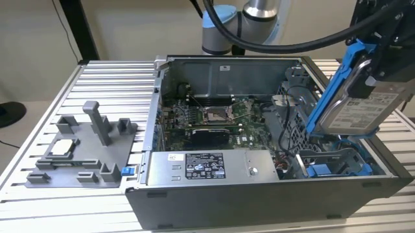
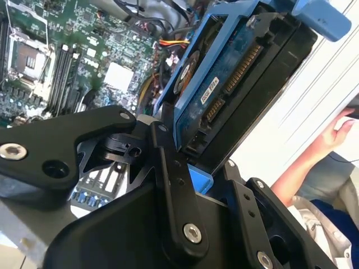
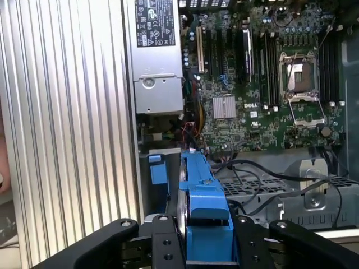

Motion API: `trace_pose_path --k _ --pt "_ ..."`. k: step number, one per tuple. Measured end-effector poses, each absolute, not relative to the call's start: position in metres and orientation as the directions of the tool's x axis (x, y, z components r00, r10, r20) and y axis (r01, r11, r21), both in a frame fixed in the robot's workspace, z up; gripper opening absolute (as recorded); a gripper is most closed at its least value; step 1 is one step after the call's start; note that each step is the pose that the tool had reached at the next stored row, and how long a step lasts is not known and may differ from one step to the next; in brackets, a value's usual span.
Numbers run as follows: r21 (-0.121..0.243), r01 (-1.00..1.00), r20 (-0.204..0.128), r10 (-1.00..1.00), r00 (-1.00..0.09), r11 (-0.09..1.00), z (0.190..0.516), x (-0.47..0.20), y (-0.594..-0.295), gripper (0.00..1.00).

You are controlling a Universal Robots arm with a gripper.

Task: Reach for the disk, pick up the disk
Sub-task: 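Pick up the disk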

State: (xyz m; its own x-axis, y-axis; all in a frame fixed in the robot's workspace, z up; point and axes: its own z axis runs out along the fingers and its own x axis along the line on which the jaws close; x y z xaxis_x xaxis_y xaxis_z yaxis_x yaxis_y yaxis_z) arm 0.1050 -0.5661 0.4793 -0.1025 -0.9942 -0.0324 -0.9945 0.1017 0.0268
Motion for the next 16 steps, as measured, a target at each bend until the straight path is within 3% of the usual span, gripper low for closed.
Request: trace_pose_path --k 9,16 --pt "0.028 -0.994 -0.033 -0.994 -0.103 0.102 0.478 0.107 -0.596 0.00" --pt "0.028 -0.994 -0.033 -0.994 -0.102 0.101 0.476 0.106 -0.600 0.00"
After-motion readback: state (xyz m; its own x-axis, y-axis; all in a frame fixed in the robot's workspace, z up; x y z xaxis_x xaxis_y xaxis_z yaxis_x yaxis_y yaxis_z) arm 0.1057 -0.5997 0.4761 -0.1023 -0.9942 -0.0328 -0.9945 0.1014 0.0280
